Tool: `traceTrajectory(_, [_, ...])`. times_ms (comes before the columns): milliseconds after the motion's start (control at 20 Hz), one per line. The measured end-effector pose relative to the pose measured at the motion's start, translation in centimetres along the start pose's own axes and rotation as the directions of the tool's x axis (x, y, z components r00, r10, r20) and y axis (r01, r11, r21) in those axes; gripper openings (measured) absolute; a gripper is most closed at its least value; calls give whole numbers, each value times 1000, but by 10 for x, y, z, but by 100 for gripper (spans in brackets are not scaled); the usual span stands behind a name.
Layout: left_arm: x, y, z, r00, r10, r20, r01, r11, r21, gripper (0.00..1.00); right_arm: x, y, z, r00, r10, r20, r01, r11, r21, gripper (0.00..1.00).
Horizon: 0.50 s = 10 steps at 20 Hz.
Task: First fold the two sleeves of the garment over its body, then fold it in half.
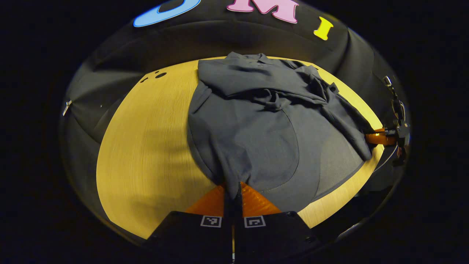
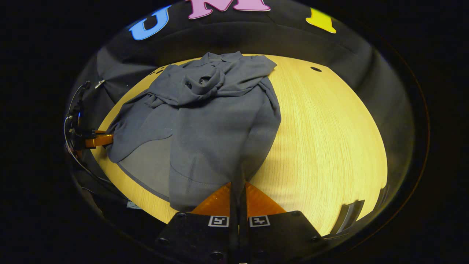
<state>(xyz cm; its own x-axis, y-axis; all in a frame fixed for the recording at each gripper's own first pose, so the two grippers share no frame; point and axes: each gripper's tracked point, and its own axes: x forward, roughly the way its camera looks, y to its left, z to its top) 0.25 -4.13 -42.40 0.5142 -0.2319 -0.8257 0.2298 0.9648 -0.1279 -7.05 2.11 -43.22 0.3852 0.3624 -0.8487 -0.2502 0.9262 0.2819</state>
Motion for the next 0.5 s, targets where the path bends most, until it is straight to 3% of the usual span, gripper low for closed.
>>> traceTrajectory(100, [-8,2,-9,1000,-14,-12,14,999,-49,6,-5,-1,-4,1000,-6,-10,6,1000,-5,5])
traceTrajectory(500, [-60,-5,-77,995,-55,-80,50,996,-68,6,-60,13,-58,998,43,-44,-42,998,38,5])
